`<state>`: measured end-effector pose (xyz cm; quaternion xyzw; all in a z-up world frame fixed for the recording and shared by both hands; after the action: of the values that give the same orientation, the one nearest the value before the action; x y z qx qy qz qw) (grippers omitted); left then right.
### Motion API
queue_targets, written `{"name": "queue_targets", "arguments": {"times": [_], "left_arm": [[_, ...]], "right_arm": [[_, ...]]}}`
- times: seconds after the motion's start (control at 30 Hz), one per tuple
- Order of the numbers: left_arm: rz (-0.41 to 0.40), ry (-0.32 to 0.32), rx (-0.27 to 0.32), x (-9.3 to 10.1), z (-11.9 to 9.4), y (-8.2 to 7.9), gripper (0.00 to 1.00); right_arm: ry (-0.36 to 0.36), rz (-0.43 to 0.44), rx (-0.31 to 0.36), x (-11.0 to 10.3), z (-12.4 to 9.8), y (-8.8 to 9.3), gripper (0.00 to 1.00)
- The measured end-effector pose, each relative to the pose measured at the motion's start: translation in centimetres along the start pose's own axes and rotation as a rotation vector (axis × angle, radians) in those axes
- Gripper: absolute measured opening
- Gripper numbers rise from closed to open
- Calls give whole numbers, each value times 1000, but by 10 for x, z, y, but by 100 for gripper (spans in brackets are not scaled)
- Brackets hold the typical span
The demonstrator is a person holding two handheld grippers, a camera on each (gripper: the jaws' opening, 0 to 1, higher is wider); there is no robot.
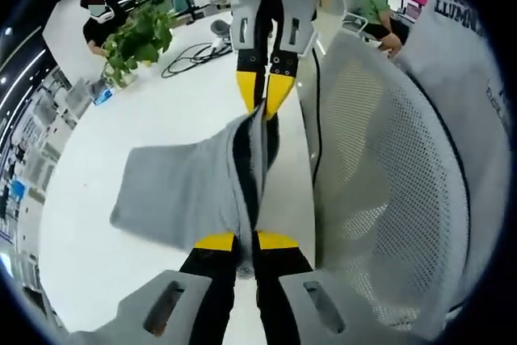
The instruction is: Fold the towel on the table until its edges align and the towel forms a compact rectangular stack.
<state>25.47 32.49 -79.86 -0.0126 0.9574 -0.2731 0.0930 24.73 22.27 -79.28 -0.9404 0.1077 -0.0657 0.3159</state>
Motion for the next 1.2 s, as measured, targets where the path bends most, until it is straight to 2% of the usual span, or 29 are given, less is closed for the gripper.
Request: {"name": "queue_targets", "arguments": {"times": [0.2,0.47,0.7,0.77,0.97,1.07,1.2], "left_arm": [[10,-10,4,3,-9,-6,7],[9,30,-1,19,-24,-14,7],[-14,55,7,25,-40,-20,7],[-39,72,26,26,-43,-22,7],[-113,87,73,19,-44,-22,7],[-130,86,85,7,-45,-21,7],[-145,80,97,-8,-41,-21,7]], "right_arm": [[-25,15,5,-8,-8,-2,4],[-79,54,8,-23,-22,-8,4],[-155,45,13,-39,-35,-15,4],[-169,44,9,-41,-38,-17,4],[-195,69,9,-37,-41,-20,4],[-192,140,47,-29,-42,-25,4],[-182,160,66,-14,-42,-30,4]]}}
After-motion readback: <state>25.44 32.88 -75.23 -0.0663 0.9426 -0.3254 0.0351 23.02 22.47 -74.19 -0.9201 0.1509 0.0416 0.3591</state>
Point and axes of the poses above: the point that each gripper's makers call its tool centre point, and the gripper's own axes: z roughly forward along the fingers, x roughly to its right, y roughly out of its underside, the point moved 1 cm from there along -z, roughly backward along the fingers, and after that the axes turned 2 degrees about y, right-handed, at the moved point
